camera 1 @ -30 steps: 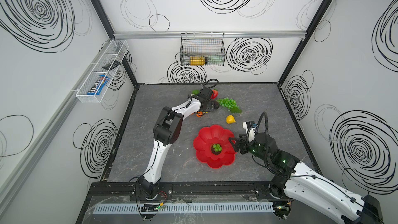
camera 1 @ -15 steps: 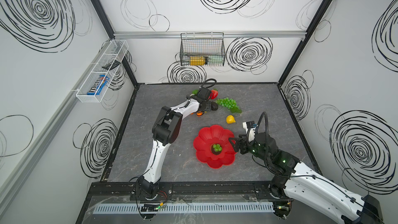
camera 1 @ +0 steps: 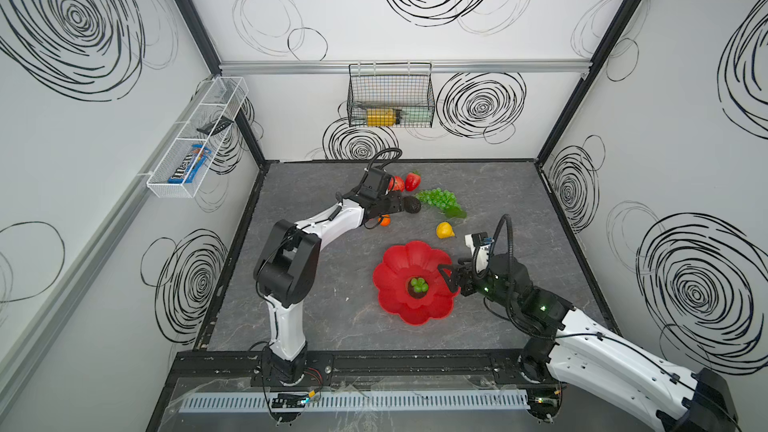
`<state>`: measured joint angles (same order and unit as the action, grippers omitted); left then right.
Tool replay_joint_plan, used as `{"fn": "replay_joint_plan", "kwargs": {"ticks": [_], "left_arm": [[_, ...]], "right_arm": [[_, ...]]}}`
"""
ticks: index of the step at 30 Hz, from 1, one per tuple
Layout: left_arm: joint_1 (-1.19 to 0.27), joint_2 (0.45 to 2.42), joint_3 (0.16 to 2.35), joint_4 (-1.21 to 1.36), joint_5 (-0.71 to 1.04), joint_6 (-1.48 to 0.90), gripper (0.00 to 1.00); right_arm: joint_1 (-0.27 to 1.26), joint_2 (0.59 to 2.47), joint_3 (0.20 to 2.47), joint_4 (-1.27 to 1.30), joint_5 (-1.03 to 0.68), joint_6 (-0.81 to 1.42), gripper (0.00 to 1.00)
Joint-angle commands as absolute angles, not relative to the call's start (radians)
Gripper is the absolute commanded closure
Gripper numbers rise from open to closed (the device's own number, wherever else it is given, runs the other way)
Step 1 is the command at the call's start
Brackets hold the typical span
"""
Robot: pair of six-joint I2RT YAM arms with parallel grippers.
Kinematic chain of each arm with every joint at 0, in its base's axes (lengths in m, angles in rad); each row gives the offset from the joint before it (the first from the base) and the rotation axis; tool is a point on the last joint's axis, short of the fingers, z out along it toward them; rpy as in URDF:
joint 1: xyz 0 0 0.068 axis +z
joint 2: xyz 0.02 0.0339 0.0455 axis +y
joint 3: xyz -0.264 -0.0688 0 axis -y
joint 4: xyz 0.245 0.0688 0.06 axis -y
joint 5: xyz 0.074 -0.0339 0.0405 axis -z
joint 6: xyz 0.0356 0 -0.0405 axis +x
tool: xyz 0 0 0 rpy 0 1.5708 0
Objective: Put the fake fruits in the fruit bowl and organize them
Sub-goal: 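Reach the left gripper to the yellow lemon among the fruits and grasp it, then carry the lemon over the bowl with the left gripper toward the right gripper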
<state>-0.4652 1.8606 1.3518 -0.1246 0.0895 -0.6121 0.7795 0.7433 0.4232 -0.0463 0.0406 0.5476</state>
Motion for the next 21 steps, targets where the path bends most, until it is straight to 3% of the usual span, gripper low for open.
{"fn": "replay_joint_plan", "kwargs": {"ticks": [1, 12, 21], "left_arm": [[-0.463, 1.753, 1.235, 0.059, 0.217, -0.743, 0.31], [-0.532, 1.479, 0.77, 0.476, 0.32, -1.139, 0.31], [-0.623, 1.364, 0.605, 0.574, 0.255, -1.244, 0.31]], "right_arm": [[0.775, 0.759, 0.419, 0.078, 0.034, 0.568, 0.16], [0.842, 0.974, 0.366, 0.499, 0.07, 0.538, 0.16], [0.959, 1.14, 0.409, 0.621, 0.149, 0.477, 0.16]]}}
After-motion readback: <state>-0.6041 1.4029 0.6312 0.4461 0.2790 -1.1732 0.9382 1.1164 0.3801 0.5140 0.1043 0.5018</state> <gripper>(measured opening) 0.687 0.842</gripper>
